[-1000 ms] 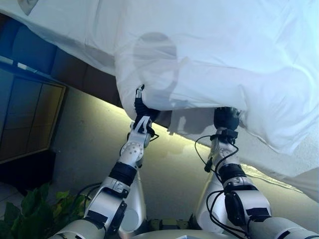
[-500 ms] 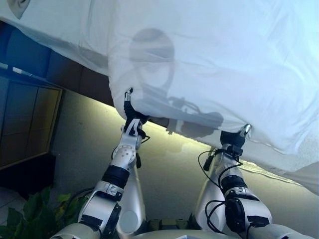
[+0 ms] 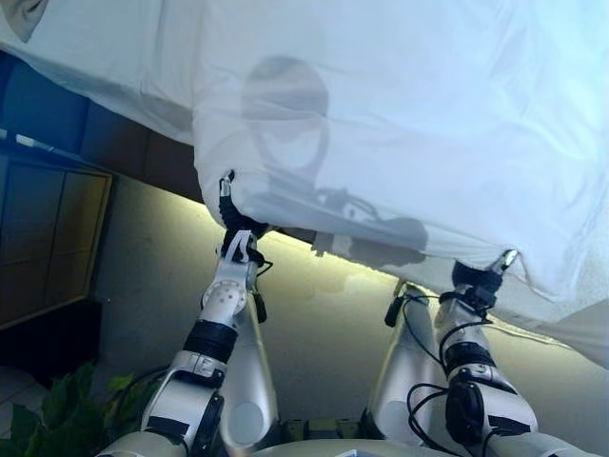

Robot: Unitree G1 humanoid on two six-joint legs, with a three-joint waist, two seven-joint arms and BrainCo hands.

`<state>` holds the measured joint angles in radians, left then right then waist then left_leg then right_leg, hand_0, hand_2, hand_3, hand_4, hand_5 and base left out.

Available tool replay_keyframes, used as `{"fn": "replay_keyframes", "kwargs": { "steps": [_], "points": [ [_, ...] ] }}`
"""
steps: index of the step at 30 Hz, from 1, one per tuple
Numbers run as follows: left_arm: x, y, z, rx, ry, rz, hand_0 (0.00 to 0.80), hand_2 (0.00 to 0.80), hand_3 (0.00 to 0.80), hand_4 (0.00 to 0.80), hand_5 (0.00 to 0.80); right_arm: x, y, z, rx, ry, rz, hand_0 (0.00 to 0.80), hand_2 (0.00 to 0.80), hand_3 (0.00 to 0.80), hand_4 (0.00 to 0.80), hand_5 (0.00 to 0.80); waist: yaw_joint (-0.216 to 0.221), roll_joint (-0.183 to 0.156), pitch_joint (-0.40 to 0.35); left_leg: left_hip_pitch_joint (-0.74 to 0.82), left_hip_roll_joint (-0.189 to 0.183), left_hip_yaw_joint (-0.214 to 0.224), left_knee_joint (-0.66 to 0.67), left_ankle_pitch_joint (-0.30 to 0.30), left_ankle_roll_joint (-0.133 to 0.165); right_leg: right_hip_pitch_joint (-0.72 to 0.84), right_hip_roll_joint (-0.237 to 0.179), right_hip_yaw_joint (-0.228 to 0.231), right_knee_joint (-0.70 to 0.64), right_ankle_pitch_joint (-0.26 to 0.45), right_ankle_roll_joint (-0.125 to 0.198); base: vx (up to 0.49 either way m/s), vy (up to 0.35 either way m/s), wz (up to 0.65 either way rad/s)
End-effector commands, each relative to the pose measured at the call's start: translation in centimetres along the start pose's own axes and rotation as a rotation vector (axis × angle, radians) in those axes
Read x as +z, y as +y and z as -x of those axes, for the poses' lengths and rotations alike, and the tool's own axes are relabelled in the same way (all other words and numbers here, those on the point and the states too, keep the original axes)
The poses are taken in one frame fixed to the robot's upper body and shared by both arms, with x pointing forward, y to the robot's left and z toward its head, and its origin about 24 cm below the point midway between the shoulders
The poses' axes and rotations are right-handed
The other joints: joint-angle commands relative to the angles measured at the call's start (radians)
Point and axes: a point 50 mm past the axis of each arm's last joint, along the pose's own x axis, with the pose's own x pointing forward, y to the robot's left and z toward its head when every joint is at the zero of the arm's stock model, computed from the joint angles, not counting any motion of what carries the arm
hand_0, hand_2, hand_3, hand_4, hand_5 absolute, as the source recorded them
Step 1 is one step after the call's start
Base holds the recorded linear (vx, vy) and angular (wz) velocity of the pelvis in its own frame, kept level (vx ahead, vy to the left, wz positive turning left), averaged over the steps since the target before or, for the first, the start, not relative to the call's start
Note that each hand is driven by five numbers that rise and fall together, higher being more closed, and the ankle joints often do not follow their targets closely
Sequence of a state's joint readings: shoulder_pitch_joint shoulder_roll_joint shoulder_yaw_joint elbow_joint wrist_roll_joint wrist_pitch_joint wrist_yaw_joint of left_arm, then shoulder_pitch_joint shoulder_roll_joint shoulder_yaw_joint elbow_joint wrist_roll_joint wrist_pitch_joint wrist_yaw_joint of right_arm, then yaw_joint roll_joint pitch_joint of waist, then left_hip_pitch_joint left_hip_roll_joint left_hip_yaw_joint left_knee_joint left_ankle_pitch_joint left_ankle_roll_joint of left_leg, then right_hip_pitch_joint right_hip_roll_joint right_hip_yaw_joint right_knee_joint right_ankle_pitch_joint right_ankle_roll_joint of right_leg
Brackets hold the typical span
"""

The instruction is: Make the bed neatly

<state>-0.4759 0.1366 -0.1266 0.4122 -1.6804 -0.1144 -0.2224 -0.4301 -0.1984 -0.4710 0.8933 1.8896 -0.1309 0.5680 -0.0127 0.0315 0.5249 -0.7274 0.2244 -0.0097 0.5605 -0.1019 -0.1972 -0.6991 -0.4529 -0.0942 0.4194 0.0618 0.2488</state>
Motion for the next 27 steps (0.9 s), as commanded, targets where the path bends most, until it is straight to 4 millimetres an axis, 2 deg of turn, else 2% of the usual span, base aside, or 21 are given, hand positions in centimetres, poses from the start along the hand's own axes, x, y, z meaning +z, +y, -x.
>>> {"fn": "replay_keyframes", "kwargs": {
  "steps": [1,4,5,6,11,19,27],
  "points": [
    [7.0,-4.6,-1.4,-0.194,-0.196,-0.104,0.800,0.800,0.800,0.800,0.800,5.8,1.7,-0.5,0.076,-0.222,-0.004,0.000,0.000,0.000,0.000,0.000,0.016,-0.029,-0.005,-0.037,-0.003,-0.002,-0.019,0.100,0.003,0.040,-0.013,0.030,-0.045,0.108,-0.013,-0.011,-0.082,0.01],
    [7.2,-4.7,-1.5,-0.194,-0.186,-0.114,0.800,0.800,0.800,0.800,0.800,5.9,2.2,-0.8,0.090,-0.228,0.002,0.000,0.000,0.000,0.000,0.000,0.020,-0.034,-0.005,-0.038,0.000,-0.006,-0.016,0.100,0.001,0.045,-0.013,0.024,-0.046,0.111,-0.013,-0.008,-0.056,0.01],
    [7.2,-4.8,-1.6,-0.195,-0.183,-0.120,0.800,0.800,0.800,0.800,0.800,6.0,2.3,-0.9,0.093,-0.231,0.006,0.489,0.489,0.489,0.489,0.489,0.020,-0.036,-0.005,-0.037,0.000,-0.007,-0.017,0.100,0.001,0.047,-0.012,0.023,-0.048,0.111,-0.013,-0.005,-0.044,0.01],
    [7.2,-4.9,-1.7,-0.196,-0.181,-0.124,0.800,0.800,0.800,0.800,0.800,6.0,2.4,-1.0,0.092,-0.237,0.012,0.800,0.800,0.800,0.800,0.800,0.021,-0.037,-0.005,-0.036,0.001,-0.008,-0.018,0.100,0.002,0.050,-0.012,0.022,-0.049,0.112,-0.013,-0.001,-0.039,0.01],
    [7.1,-5.1,-1.9,-0.199,-0.174,-0.131,0.800,0.800,0.800,0.800,0.800,6.2,2.7,-1.2,0.097,-0.243,0.031,0.800,0.800,0.800,0.800,0.800,0.025,-0.037,-0.005,-0.031,-0.002,-0.012,-0.019,0.094,0.001,0.060,-0.013,0.017,-0.053,0.107,-0.010,0.012,-0.013,0.03],
    [6.8,-5.2,-2.3,-0.194,-0.168,-0.133,0.800,0.800,0.800,0.800,0.800,6.4,1.9,-1.0,0.050,-0.199,0.087,0.800,0.800,0.800,0.800,0.800,0.032,-0.037,-0.005,-0.038,-0.013,-0.019,-0.025,0.105,0.009,0.061,-0.015,0.011,-0.058,0.115,-0.010,0.000,-0.006,0.02],
    [6.5,-5.6,-2.8,-0.160,-0.183,-0.186,0.800,0.800,0.800,0.800,0.800,4.2,1.1,-0.8,0.024,-0.067,0.115,0.800,0.800,0.800,0.800,0.800,0.036,-0.046,-0.005,-0.025,-0.012,-0.023,-0.027,0.101,0.012,0.080,-0.012,0.006,-0.056,0.105,-0.011,-0.001,0.003,0.00]
  ]
}}
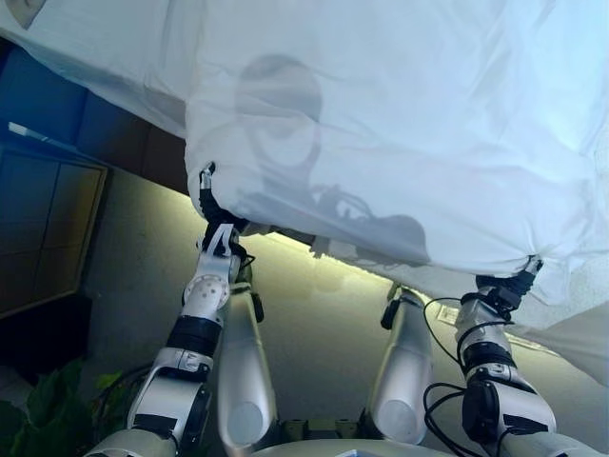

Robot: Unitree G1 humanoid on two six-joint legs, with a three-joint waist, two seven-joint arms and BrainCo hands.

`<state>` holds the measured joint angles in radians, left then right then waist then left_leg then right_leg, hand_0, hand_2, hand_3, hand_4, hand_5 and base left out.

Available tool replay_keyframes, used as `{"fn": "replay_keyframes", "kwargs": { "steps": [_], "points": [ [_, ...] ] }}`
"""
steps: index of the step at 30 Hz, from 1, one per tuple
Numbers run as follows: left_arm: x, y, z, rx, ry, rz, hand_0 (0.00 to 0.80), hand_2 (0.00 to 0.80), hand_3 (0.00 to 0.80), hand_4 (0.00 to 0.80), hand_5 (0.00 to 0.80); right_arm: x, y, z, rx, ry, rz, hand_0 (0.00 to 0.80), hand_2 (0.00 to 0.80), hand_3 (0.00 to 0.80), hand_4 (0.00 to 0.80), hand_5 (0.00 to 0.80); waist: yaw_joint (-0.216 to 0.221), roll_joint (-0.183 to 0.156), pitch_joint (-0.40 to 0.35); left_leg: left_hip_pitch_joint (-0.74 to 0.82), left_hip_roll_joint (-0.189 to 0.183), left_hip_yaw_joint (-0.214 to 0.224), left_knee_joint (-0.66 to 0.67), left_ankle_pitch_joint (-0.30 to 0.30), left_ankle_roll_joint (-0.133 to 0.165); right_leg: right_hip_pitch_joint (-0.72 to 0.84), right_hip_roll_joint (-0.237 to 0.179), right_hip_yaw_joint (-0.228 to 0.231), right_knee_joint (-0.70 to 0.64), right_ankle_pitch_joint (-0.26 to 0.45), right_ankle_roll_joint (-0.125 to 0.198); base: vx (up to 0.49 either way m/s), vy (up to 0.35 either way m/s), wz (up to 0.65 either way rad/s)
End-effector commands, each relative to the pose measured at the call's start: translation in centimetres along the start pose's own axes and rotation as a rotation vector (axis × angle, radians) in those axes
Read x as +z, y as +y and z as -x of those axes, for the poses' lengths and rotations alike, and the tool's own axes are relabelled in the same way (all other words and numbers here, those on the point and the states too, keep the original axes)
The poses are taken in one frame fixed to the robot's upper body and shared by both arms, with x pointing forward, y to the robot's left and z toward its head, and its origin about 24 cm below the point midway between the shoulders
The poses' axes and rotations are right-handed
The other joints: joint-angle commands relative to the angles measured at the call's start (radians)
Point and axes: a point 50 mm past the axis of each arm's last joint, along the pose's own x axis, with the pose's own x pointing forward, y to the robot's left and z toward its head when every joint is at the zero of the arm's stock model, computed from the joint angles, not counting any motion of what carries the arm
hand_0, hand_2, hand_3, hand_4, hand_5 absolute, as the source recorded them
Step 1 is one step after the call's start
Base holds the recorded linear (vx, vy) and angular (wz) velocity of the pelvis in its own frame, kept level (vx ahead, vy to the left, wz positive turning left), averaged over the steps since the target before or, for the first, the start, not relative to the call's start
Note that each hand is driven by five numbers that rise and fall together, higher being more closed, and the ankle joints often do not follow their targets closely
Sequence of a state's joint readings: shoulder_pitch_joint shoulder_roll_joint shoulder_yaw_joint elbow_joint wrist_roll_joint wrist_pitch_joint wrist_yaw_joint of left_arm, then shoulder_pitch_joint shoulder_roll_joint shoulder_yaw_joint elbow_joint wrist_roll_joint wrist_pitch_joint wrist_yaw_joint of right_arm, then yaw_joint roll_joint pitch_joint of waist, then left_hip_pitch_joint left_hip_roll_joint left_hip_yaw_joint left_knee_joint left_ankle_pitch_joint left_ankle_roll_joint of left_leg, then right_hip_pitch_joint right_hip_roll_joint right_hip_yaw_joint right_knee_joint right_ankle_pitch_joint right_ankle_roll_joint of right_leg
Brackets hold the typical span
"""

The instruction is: Make the bed neatly

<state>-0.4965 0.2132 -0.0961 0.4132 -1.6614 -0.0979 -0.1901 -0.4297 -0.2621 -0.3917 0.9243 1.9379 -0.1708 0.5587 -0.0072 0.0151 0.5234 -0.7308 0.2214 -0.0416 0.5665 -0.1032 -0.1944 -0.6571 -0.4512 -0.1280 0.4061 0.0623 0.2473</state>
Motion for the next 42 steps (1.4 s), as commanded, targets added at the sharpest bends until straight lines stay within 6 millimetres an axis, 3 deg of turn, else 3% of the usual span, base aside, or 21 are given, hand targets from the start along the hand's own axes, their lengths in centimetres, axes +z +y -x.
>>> {"fn": "replay_keyframes", "kwargs": {
  "steps": [1,9,17,22,26,28,31,33,34,37,39,40,42],
  "points": [
    [4.3,-4.6,-2.4,-0.156,-0.169,-0.111,0.800,0.800,0.800,0.800,0.800,3.0,0.4,-0.1,0.027,-0.054,0.053,0.800,0.800,0.800,0.800,0.800,0.031,-0.031,-0.003,-0.020,-0.009,0.009,-0.035,0.102,0.009,0.041,-0.014,0.039,-0.044,0.105,-0.010,-0.008,0.029,0.05],
    [4.6,-2.6,-2.7,0.030,-0.148,-0.340,0.800,0.800,0.800,0.800,0.800,-0.1,0.1,0.5,0.010,0.082,0.136,0.800,0.800,0.800,0.800,0.800,0.033,-0.033,-0.004,0.064,-0.004,0.024,-0.103,0.134,0.015,0.135,-0.016,0.019,-0.086,0.107,-0.009,0.002,0.052,0.05],
    [7.3,0.7,-1.4,0.179,-0.199,-0.328,0.800,0.800,0.800,0.800,0.800,-0.2,1.7,0.1,0.079,0.183,0.314,0.800,0.800,0.800,0.800,0.800,0.010,-0.011,-0.072,0.173,-0.013,0.033,-0.211,0.180,0.018,0.234,-0.017,0.007,-0.142,0.096,-0.014,0.037,0.171,0.04],
    [7.8,2.4,-1.0,0.260,-0.199,-0.303,0.800,0.800,0.800,0.800,0.800,-0.5,2.4,-0.8,0.039,0.202,0.315,0.800,0.800,0.800,0.800,0.800,-0.016,0.009,-0.115,0.203,-0.042,0.036,-0.100,0.085,0.017,0.282,-0.060,0.042,-0.119,0.070,-0.027,0.095,0.302,0.11],
    [6.7,4.2,-0.4,0.323,-0.155,-0.265,0.800,0.800,0.800,0.800,0.800,-1.6,1.9,-0.8,-0.046,0.238,0.358,0.800,0.800,0.800,0.800,0.800,-0.038,0.024,-0.158,0.241,-0.108,0.061,-0.033,0.006,0.046,0.330,-0.122,0.088,-0.169,0.128,-0.021,0.139,0.341,0.09],
    [6.1,5.3,0.6,0.356,-0.149,-0.244,0.800,0.800,0.800,0.800,0.800,-2.1,1.2,-0.1,-0.098,0.257,0.365,0.800,0.800,0.800,0.800,0.800,-0.043,0.032,-0.171,0.283,-0.133,0.092,-0.038,-0.013,0.069,0.337,-0.133,0.077,-0.168,0.152,-0.025,0.166,0.410,-0.17],
    [6.1,6.9,2.4,0.409,-0.160,-0.237,0.800,0.800,0.800,0.800,0.800,-1.8,-1.0,2.1,-0.187,0.268,0.296,0.800,0.800,0.800,0.800,0.800,-0.049,0.051,-0.181,0.357,-0.154,0.134,-0.110,0.007,0.125,0.299,-0.043,0.070,0.029,0.053,-0.059,0.097,0.413,-0.29],
    [6.0,7.7,3.3,0.435,-0.185,-0.212,0.800,0.800,0.800,0.800,0.800,-2.1,-2.5,4.0,-0.214,0.279,0.255,0.800,0.800,0.800,0.800,0.800,-0.038,0.052,-0.190,0.399,-0.169,0.194,-0.207,0.057,0.165,0.262,0.067,-0.013,0.175,-0.017,-0.076,-0.009,0.305,-0.32],
    [6.1,7.8,3.5,0.439,-0.193,-0.208,0.800,0.800,0.800,0.800,0.800,-2.3,-2.7,4.4,-0.217,0.282,0.254,0.800,0.800,0.800,0.800,0.800,-0.036,0.048,-0.193,0.410,-0.171,0.204,-0.227,0.067,0.167,0.259,0.085,-0.027,0.184,-0.027,-0.078,-0.021,0.111,-0.35],
    [6.4,7.4,3.4,0.414,-0.215,-0.219,0.800,0.800,0.800,0.800,0.800,-3.3,-3.4,5.7,-0.219,0.286,0.233,0.800,0.800,0.800,0.800,0.800,-0.035,0.024,-0.188,0.426,-0.182,0.229,-0.286,0.109,0.174,0.259,0.206,-0.094,0.155,-0.045,-0.094,-0.043,-0.100,-0.23],
    [6.7,7.0,2.9,0.402,-0.227,-0.206,0.800,0.800,0.800,0.800,0.800,-3.7,-3.1,5.4,-0.193,0.289,0.227,0.800,0.800,0.800,0.800,0.800,-0.038,0.018,-0.181,0.421,-0.174,0.224,-0.285,0.115,0.162,0.267,0.226,-0.117,0.101,-0.065,-0.115,-0.130,-0.142,-0.08],
    [6.7,7.0,2.9,0.394,-0.230,-0.195,0.800,0.800,0.800,0.800,0.800,-3.8,-2.9,5.2,-0.187,0.290,0.237,0.800,0.800,0.800,0.800,0.800,-0.051,0.014,-0.178,0.418,-0.176,0.223,-0.276,0.116,0.157,0.276,0.255,-0.103,0.055,-0.062,-0.131,-0.143,-0.096,0.10],
    [6.7,7.0,2.9,0.392,-0.243,-0.176,0.800,0.800,0.800,0.800,0.800,-4.2,-1.6,3.9,-0.158,0.304,0.267,0.800,0.800,0.800,0.800,0.800,-0.072,0.015,-0.169,0.406,-0.146,0.243,-0.211,0.105,0.130,0.303,0.262,-0.106,-0.015,-0.062,-0.157,-0.049,-0.028,0.08]
  ]
}}
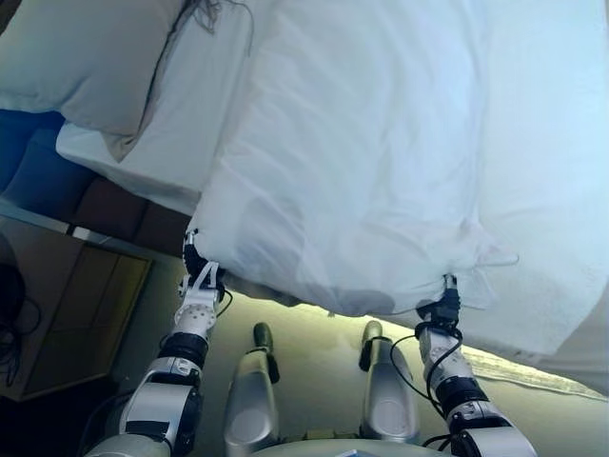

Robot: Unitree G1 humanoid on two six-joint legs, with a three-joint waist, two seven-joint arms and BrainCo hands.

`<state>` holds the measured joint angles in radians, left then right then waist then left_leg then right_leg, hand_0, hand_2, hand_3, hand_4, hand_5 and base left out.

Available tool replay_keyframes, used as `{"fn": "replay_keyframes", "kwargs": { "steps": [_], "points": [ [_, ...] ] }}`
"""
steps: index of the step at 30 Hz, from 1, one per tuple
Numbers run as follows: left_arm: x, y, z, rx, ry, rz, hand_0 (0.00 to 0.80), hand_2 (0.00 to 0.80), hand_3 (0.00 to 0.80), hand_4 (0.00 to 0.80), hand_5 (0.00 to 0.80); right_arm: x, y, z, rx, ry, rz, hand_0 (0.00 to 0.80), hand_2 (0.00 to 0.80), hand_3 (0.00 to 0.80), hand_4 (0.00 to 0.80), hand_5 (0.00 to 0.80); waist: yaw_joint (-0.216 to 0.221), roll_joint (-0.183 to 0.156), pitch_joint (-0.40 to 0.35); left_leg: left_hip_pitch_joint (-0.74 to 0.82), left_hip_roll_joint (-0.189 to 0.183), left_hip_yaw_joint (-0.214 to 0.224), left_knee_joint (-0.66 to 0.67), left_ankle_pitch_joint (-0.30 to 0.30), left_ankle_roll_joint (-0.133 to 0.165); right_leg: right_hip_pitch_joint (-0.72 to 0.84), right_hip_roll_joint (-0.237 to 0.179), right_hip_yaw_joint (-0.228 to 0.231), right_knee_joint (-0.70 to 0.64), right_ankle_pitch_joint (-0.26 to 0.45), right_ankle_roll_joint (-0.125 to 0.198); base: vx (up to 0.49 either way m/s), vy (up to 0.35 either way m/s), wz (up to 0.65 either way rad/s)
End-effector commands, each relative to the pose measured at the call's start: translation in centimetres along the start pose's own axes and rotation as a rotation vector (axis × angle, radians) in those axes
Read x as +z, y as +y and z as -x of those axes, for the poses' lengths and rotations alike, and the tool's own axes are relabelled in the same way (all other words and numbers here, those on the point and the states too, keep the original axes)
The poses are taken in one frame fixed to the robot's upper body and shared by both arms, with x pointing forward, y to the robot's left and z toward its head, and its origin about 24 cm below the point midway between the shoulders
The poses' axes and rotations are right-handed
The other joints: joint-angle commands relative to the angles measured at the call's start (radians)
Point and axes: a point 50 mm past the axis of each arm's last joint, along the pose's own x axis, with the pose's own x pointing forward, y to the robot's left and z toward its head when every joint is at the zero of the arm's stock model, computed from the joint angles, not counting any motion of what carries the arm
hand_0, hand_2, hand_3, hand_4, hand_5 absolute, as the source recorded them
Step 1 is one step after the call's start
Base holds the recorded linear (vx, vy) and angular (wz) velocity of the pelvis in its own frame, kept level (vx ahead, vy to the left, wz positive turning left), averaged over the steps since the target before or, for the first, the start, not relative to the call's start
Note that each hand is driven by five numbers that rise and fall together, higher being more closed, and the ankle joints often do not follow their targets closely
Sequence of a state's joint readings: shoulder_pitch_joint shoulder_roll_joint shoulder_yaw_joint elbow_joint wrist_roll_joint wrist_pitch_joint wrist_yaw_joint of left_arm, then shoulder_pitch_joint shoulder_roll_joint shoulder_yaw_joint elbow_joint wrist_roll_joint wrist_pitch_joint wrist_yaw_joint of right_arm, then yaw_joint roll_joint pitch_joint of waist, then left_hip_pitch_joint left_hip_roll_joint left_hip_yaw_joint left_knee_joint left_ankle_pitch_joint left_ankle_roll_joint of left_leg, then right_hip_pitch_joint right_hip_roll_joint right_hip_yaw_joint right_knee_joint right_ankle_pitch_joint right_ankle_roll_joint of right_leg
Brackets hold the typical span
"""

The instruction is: Make the bed neatly

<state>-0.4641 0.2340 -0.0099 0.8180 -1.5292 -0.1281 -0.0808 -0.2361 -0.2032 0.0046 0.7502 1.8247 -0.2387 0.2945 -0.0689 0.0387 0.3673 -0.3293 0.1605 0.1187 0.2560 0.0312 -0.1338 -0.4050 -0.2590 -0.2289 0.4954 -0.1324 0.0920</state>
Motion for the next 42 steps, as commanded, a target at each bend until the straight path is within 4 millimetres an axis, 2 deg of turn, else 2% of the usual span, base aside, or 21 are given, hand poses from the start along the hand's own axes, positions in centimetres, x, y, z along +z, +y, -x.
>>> {"fn": "replay_keyframes", "kwargs": {
  "steps": [1,2,3,4,6,9,13,14,16,18,20,23,26,28,29,30,33,36,38,41,42],
  "points": [
    [3.3,-2.6,-0.6,-0.117,-0.147,0.045,0.800,0.800,0.800,0.800,0.800,1.0,3.6,-1.3,0.135,-0.046,0.011,0.800,0.800,0.800,0.800,0.800,-0.016,-0.003,-0.006,-0.018,-0.063,0.057,0.158,0.013,0.042,0.062,0.078,0.015,-0.117,0.135,-0.012,0.022,0.031,0.09],
    [3.2,-2.2,-0.4,-0.108,-0.147,0.058,0.800,0.800,0.800,0.800,0.800,1.1,3.8,-1.3,0.136,-0.043,0.021,0.800,0.800,0.800,0.800,0.800,-0.019,0.003,-0.005,-0.027,-0.040,0.033,0.175,0.033,0.027,0.067,0.082,0.029,-0.118,0.133,-0.016,0.090,0.184,0.07],
    [2.9,-0.8,0.1,-0.081,-0.151,0.082,0.800,0.800,0.800,0.800,0.800,1.4,4.2,-1.4,0.138,-0.033,0.040,0.800,0.800,0.800,0.800,0.800,-0.026,0.017,-0.008,-0.018,0.016,0.007,0.156,0.060,0.003,0.073,0.073,0.052,-0.110,0.121,-0.013,0.120,0.265,0.03],
    [2.7,-0.4,0.3,-0.069,-0.153,0.094,0.800,0.800,0.800,0.800,0.800,1.5,4.4,-1.4,0.139,-0.029,0.048,0.800,0.800,0.800,0.800,0.800,-0.030,0.026,-0.010,-0.006,0.040,0.002,0.130,0.076,-0.006,0.071,0.070,0.061,-0.104,0.114,-0.011,0.156,0.475,-0.14],
    [1.9,1.2,0.9,-0.036,-0.165,0.162,0.800,0.800,0.800,0.800,0.800,2.1,5.6,-2.1,0.159,-0.011,0.084,0.800,0.800,0.800,0.800,0.800,-0.045,0.066,-0.022,0.031,0.133,-0.060,-0.011,0.165,-0.044,0.046,0.052,0.115,-0.081,0.097,0.006,0.160,0.730,-0.27],
    [0.5,2.7,1.6,-0.024,-0.143,0.207,0.800,0.800,0.800,0.800,0.800,2.5,6.4,-2.8,0.161,-0.004,0.136,0.800,0.800,0.800,0.800,0.800,-0.042,0.088,-0.034,0.083,0.187,-0.142,-0.114,0.208,-0.074,0.017,0.006,0.193,-0.040,0.073,0.033,0.189,0.690,-0.43],
    [-1.9,3.1,2.4,-0.046,-0.075,0.212,0.800,0.800,0.800,0.800,0.800,2.9,7.5,-3.8,0.152,-0.018,0.179,0.800,0.800,0.800,0.800,0.800,-0.043,0.109,-0.047,0.104,0.143,-0.128,-0.107,0.128,-0.081,0.004,-0.102,0.272,-0.066,0.114,0.097,0.170,0.600,-0.42],
    [-2.5,2.9,2.5,-0.053,-0.044,0.218,0.800,0.800,0.800,0.800,0.800,3.3,7.1,-3.8,0.141,-0.031,0.182,0.800,0.800,0.800,0.800,0.800,-0.041,0.111,-0.055,0.098,0.107,-0.109,-0.070,0.083,-0.073,0.014,-0.149,0.283,-0.099,0.145,0.122,0.157,0.473,0.11],
    [-2.7,2.5,2.4,-0.057,-0.018,0.246,0.800,0.800,0.800,0.800,0.800,3.2,6.4,-3.5,0.121,-0.035,0.186,0.800,0.800,0.800,0.800,0.800,-0.031,0.100,-0.058,0.064,0.038,-0.117,0.014,0.025,-0.061,0.034,-0.216,0.303,-0.158,0.218,0.146,0.127,0.413,0.20],
    [-2.4,2.0,2.3,-0.061,-0.008,0.243,0.800,0.800,0.800,0.800,0.800,2.3,5.2,-2.9,0.099,-0.018,0.179,0.800,0.800,0.800,0.800,0.800,-0.009,0.086,-0.061,0.059,-0.008,-0.100,0.040,-0.015,-0.036,0.056,-0.280,0.278,-0.219,0.301,0.152,0.093,0.292,-0.01],
    [-1.4,1.9,2.3,-0.054,-0.028,0.220,0.800,0.800,0.800,0.800,0.800,0.7,4.2,-2.1,0.081,0.025,0.156,0.800,0.800,0.800,0.800,0.800,0.013,0.072,-0.055,0.055,-0.025,-0.064,0.053,-0.029,-0.016,0.044,-0.296,0.226,-0.221,0.337,0.151,-0.014,0.218,-0.24],
    [0.2,1.3,1.9,-0.057,-0.061,0.199,0.800,0.800,0.800,0.800,0.800,-0.8,2.5,-0.8,0.066,0.069,0.090,0.800,0.800,0.800,0.800,0.800,0.016,0.054,-0.050,0.031,-0.038,-0.036,0.052,-0.033,0.010,0.006,-0.222,0.218,-0.144,0.265,0.132,-0.096,0.126,-0.28],
    [1.8,-0.4,0.8,-0.089,-0.106,0.139,0.800,0.800,0.800,0.800,0.800,-2.3,1.5,0.1,0.070,0.109,0.037,0.800,0.800,0.800,0.800,0.800,0.021,0.019,-0.037,-0.006,-0.035,-0.014,0.028,0.008,0.031,-0.025,-0.052,0.134,-0.040,0.139,0.101,-0.149,-0.080,-0.12],
    [2.3,-1.9,0.1,-0.114,-0.111,0.099,0.800,0.800,0.800,0.800,0.800,-3.0,1.6,0.3,0.080,0.105,0.022,0.800,0.800,0.800,0.800,0.800,0.025,-0.001,-0.021,-0.028,-0.024,-0.029,0.026,0.028,0.022,-0.019,0.011,0.106,-0.056,0.133,0.075,-0.152,-0.321,0.22],
    [2.3,-2.4,-0.1,-0.126,-0.108,0.095,0.800,0.800,0.800,0.800,0.800,-3.0,1.6,0.4,0.090,0.096,0.045,0.800,0.800,0.800,0.800,0.800,0.023,-0.003,-0.016,-0.037,-0.022,-0.045,0.019,0.041,0.019,-0.010,0.026,0.113,-0.078,0.142,0.069,-0.117,-0.354,0.89],
    [2.4,-3.1,-0.4,-0.148,-0.109,0.092,0.800,0.800,0.800,0.800,0.800,-2.9,2.0,0.1,0.101,0.085,0.079,0.800,0.800,0.800,0.800,0.800,0.023,-0.002,-0.009,-0.041,-0.013,-0.035,-0.004,0.067,0.017,0.001,0.055,0.090,-0.098,0.144,0.054,-0.106,-0.242,0.89],
    [2.5,-4.4,-1.0,-0.179,-0.120,0.095,0.800,0.800,0.800,0.800,0.800,-3.4,3.9,-1.0,0.146,0.088,0.137,0.800,0.800,0.800,0.800,0.800,0.025,0.004,0.007,-0.065,-0.002,-0.037,-0.029,0.131,-0.006,0.024,0.099,0.062,-0.162,0.157,0.027,-0.114,-0.103,0.37],
    [1.9,-4.4,-1.0,-0.191,-0.103,0.092,0.800,0.800,0.800,0.800,0.800,-3.0,4.9,-1.6,0.163,0.066,0.168,0.800,0.800,0.800,0.800,0.800,0.018,0.004,0.011,-0.089,0.034,-0.040,0.037,0.148,-0.025,0.030,0.100,0.055,-0.176,0.156,0.006,-0.056,-0.022,0.12],
    [1.3,-2.7,-0.4,-0.154,-0.092,0.098,0.800,0.800,0.800,0.800,0.800,-2.3,4.5,-1.5,0.146,0.053,0.187,0.800,0.800,0.800,0.800,0.800,0.009,0.001,0.004,-0.080,0.087,-0.078,0.091,0.172,-0.051,0.030,0.088,0.073,-0.157,0.155,0.004,0.052,0.084,0.18],
    [0.8,-1.2,0.3,-0.127,-0.086,0.117,0.800,0.800,0.800,0.800,0.800,-1.4,4.5,-1.6,0.133,0.037,0.200,0.800,0.800,0.800,0.800,0.800,0.008,0.013,-0.009,-0.055,0.118,-0.124,0.045,0.209,-0.066,0.035,0.077,0.100,-0.158,0.159,0.014,0.087,0.300,0.03],
    [0.0,0.1,1.0,-0.114,-0.082,0.128,0.800,0.800,0.800,0.800,0.800,-0.6,4.6,-1.8,0.129,0.019,0.228,0.800,0.800,0.800,0.800,0.800,0.005,0.034,-0.018,-0.020,0.130,-0.137,-0.007,0.214,-0.066,0.038,0.061,0.120,-0.154,0.153,0.025,0.157,0.560,-0.09]
  ]
}}
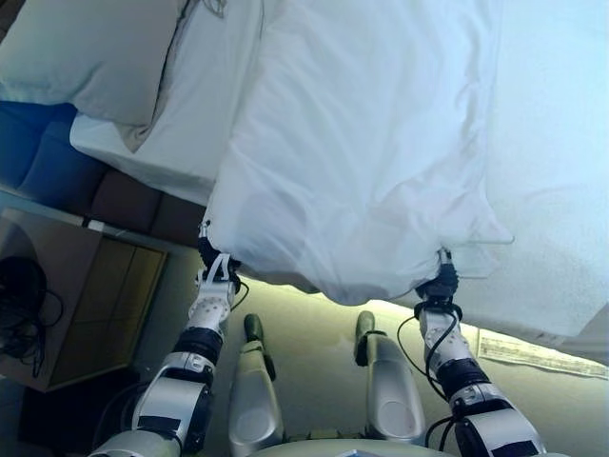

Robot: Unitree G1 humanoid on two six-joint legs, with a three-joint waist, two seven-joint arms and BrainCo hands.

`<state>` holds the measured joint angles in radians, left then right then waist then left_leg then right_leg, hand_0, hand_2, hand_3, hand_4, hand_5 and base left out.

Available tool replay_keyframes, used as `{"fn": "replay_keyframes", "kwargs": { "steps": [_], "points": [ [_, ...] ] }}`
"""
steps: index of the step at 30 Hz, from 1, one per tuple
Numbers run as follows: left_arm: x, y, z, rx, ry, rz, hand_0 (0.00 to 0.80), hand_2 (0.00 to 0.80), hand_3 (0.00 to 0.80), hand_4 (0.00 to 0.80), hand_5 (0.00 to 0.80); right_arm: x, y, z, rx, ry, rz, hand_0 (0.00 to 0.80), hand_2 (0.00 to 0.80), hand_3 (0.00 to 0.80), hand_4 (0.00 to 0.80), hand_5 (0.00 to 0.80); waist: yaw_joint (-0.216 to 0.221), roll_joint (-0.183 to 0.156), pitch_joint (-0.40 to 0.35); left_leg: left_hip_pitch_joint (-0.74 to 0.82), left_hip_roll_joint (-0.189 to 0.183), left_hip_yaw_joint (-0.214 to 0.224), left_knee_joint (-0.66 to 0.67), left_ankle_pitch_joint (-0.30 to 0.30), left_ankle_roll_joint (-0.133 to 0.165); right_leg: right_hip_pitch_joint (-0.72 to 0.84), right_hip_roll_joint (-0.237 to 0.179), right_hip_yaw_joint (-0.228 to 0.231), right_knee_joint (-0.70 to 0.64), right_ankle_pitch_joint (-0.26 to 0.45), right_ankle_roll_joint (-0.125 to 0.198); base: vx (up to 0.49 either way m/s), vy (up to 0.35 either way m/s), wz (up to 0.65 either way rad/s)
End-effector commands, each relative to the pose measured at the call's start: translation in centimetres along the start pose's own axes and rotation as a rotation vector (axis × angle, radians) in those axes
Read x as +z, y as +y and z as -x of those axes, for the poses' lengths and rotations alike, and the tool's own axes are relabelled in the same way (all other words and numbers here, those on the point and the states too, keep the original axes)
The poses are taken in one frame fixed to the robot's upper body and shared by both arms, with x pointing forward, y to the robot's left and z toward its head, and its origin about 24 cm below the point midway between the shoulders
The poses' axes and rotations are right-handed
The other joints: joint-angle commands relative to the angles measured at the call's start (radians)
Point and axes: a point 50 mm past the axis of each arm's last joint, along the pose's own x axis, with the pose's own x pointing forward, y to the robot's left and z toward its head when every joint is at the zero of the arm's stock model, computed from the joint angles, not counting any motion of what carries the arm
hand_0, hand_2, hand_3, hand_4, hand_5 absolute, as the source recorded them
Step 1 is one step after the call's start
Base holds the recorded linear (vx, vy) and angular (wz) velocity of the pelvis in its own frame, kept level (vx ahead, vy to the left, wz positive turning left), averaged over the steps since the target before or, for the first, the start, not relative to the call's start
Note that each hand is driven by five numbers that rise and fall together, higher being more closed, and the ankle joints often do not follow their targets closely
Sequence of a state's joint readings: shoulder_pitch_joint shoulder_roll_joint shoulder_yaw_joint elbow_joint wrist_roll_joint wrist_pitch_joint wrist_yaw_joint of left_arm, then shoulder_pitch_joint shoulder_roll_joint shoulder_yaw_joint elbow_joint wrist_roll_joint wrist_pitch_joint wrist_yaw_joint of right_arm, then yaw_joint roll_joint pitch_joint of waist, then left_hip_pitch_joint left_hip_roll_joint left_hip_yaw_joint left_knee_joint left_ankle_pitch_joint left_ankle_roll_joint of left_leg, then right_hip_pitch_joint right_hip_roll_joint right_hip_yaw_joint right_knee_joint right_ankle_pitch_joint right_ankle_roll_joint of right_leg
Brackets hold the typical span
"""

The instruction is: Make the bed neatly

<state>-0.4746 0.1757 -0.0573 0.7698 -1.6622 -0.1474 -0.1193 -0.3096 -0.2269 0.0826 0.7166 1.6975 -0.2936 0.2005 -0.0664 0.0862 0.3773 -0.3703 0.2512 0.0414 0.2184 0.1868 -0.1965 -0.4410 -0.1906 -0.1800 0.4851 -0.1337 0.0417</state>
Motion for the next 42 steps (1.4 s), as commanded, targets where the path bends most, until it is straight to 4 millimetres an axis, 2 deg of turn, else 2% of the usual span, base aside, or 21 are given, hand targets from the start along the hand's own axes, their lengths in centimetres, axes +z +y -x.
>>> {"fn": "replay_keyframes", "kwargs": {
  "steps": [1,4,6,8,10,12,15,18,22,26,28,31,36,38,42],
  "points": [
    [2.3,2.1,1.7,-0.038,-0.114,-0.023,0.800,0.800,0.800,0.800,0.800,1.9,1.6,-0.5,0.070,-0.053,0.091,0.800,0.800,0.800,0.800,0.800,0.002,0.002,-0.035,0.047,0.045,-0.063,-0.012,0.057,-0.003,0.077,-0.024,0.087,-0.140,0.149,0.084,0.174,0.625,-0.25],
    [1.2,3.3,2.4,-0.025,-0.087,-0.007,0.800,0.800,0.800,0.800,0.800,4.5,2.0,-1.1,0.060,-0.132,0.183,0.800,0.800,0.800,0.800,0.800,-0.003,0.039,-0.045,0.084,0.022,-0.039,-0.058,0.008,-0.002,0.081,-0.105,0.120,-0.130,0.144,0.120,0.138,0.629,-0.33],
    [0.9,4.1,2.8,0.014,-0.066,-0.003,0.800,0.800,0.800,0.800,0.800,6.1,1.9,-1.0,0.042,-0.165,0.246,0.800,0.800,0.800,0.800,0.800,-0.016,0.050,-0.053,0.096,-0.024,0.005,-0.024,-0.057,0.013,0.081,-0.175,0.136,-0.117,0.154,0.150,0.192,0.571,0.04],
    [1.0,4.6,3.1,0.042,-0.063,0.000,0.800,0.800,0.800,0.800,0.800,7.4,0.6,-0.3,-0.003,-0.176,0.271,0.800,0.800,0.800,0.800,0.800,-0.027,0.048,-0.063,0.103,-0.073,0.035,-0.008,-0.087,0.031,0.088,-0.233,0.154,-0.142,0.194,0.174,0.151,0.458,0.20],
    [1.2,4.0,2.8,0.016,-0.074,-0.025,0.800,0.800,0.800,0.800,0.800,8.0,-0.8,0.5,-0.040,-0.176,0.249,0.800,0.800,0.800,0.800,0.800,-0.036,0.040,-0.061,0.092,-0.092,0.068,-0.006,-0.097,0.037,0.094,-0.268,0.148,-0.204,0.250,0.183,-0.031,0.254,0.07],
    [1.5,2.4,1.9,-0.032,-0.091,-0.055,0.800,0.800,0.800,0.800,0.800,8.0,-2.2,1.0,-0.065,-0.176,0.217,0.800,0.800,0.800,0.800,0.800,-0.039,0.035,-0.050,0.069,-0.099,0.096,-0.010,-0.098,0.040,0.087,-0.288,0.125,-0.247,0.295,0.192,-0.143,0.134,0.12],
    [2.1,0.3,0.6,-0.078,-0.105,-0.057,0.800,0.800,0.800,0.800,0.800,8.0,-3.5,1.4,-0.092,-0.173,0.215,0.800,0.800,0.800,0.800,0.800,-0.035,0.029,-0.034,0.014,-0.102,0.087,0.022,-0.108,0.035,0.063,-0.317,0.126,-0.255,0.319,0.197,-0.114,0.070,0.18],
    [3.2,-0.8,-0.3,-0.085,-0.131,-0.032,0.800,0.800,0.800,0.800,0.800,7.1,-3.2,1.0,-0.066,-0.162,0.167,0.800,0.800,0.800,0.800,0.800,-0.031,0.016,-0.024,-0.022,-0.090,0.076,0.030,-0.109,0.028,0.033,-0.320,0.128,-0.258,0.326,0.206,-0.117,0.016,0.10],
    [4.7,-2.3,-1.3,-0.117,-0.159,-0.025,0.800,0.800,0.800,0.800,0.800,5.6,-2.8,0.6,-0.027,-0.156,0.055,0.800,0.800,0.800,0.800,0.800,-0.030,-0.006,0.004,-0.079,-0.075,0.064,0.036,-0.104,0.024,-0.017,-0.296,0.130,-0.260,0.330,0.203,-0.134,-0.008,0.00],
    [4.2,-2.8,-1.7,-0.144,-0.152,0.018,0.800,0.800,0.800,0.800,0.800,5.3,-2.9,0.0,-0.113,-0.147,0.121,0.800,0.800,0.800,0.800,0.800,-0.035,0.000,0.038,-0.137,-0.074,0.064,0.059,-0.101,0.020,-0.072,-0.283,0.133,-0.233,0.313,0.204,-0.095,0.104,-0.02],
    [3.6,-2.9,-1.7,-0.166,-0.148,0.048,0.800,0.800,0.800,0.800,0.800,5.4,-3.2,-0.2,-0.163,-0.156,0.119,0.800,0.800,0.800,0.800,0.800,-0.033,0.004,0.055,-0.167,-0.081,0.069,0.059,-0.087,0.023,-0.095,-0.281,0.133,-0.245,0.329,0.203,-0.113,0.102,0.02],
    [2.8,-2.7,-1.6,-0.177,-0.145,0.093,0.800,0.800,0.800,0.800,0.800,6.1,-4.5,0.2,-0.230,-0.184,0.087,0.800,0.800,0.800,0.800,0.800,-0.029,0.005,0.076,-0.200,-0.091,0.074,0.076,-0.097,0.020,-0.118,-0.278,0.134,-0.255,0.334,0.205,-0.069,0.095,0.00],
    [2.4,-2.3,-1.5,-0.180,-0.160,0.086,0.800,0.800,0.800,0.800,0.800,8.4,-7.0,1.6,-0.377,-0.238,0.030,0.800,0.800,0.800,0.800,0.800,-0.039,-0.001,0.120,-0.261,-0.095,0.089,0.092,-0.092,0.016,-0.162,-0.275,0.145,-0.291,0.362,0.206,-0.069,0.112,-0.01],
    [2.8,-2.4,-1.5,-0.177,-0.170,0.049,0.800,0.800,0.800,0.800,0.800,9.1,-7.7,2.1,-0.429,-0.246,0.022,0.800,0.800,0.800,0.800,0.800,-0.039,-0.007,0.135,-0.280,-0.094,0.094,0.092,-0.090,0.017,-0.173,-0.275,0.145,-0.319,0.380,0.207,-0.056,0.023,-0.04],
    [4.7,-1.9,-1.5,-0.126,-0.195,-0.016,0.800,0.800,0.800,0.800,0.800,10.5,-8.9,3.1,-0.521,-0.271,-0.002,0.800,0.800,0.800,0.800,0.800,-0.036,-0.023,0.143,-0.324,-0.086,0.093,0.104,-0.091,0.017,-0.201,-0.269,0.138,-0.339,0.392,0.205,-0.055,0.020,-0.04]
  ]
}}
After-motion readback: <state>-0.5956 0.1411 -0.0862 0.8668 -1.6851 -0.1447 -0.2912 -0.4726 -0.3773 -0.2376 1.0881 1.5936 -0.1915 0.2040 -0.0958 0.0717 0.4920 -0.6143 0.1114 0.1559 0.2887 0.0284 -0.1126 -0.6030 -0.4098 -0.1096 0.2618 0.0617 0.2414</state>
